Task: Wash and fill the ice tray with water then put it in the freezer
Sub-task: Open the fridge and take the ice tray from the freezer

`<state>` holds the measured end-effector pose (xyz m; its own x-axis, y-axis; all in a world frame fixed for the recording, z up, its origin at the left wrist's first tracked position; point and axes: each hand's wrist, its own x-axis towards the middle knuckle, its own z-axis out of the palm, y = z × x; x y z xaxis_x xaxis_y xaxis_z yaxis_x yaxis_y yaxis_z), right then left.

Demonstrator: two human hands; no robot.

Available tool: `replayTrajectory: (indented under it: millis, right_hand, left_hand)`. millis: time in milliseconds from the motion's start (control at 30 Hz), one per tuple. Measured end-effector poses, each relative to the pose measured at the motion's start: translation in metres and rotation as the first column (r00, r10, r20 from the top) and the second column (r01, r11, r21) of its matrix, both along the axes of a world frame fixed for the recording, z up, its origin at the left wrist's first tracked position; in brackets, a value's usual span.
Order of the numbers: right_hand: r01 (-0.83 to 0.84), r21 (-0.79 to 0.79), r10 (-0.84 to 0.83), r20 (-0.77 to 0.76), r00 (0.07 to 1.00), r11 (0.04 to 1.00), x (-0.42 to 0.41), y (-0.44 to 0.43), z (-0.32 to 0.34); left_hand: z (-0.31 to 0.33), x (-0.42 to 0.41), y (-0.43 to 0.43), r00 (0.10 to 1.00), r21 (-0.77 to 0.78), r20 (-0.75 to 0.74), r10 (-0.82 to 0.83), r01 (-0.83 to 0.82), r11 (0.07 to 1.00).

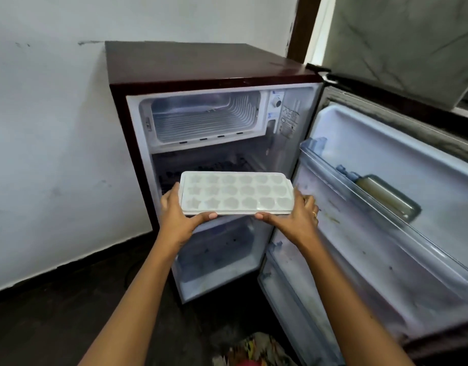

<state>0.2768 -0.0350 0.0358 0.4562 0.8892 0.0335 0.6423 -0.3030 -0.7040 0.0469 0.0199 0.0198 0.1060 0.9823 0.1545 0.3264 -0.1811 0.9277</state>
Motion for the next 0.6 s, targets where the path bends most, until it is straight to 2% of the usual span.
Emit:
replayTrajectory:
  millis: [267,400,600]
  right_hand:
    - [0.096,0.028,-0.096,0.016,0.995,0.995,0.022,-0.082,-0.003]
    - [0.152,0.060,-0.152,0.008,0.988,0.987,0.031,-0.119,-0.005]
    - [0.166,0.070,-0.164,-0.024,0.986,0.984,0.052,-0.174,-0.002]
  left_hand:
    - [-0.009,0.020,-0.047,0.970,-0.038,0.116,-0.211,0.217,0.975]
    - [-0.015,0.033,-0.068,0.928,-0.073,0.162,-0.336,0.351,0.933]
    - [-0.003,0.061,-0.121,0.884,-0.117,0.254,-0.391,0.430,0.895]
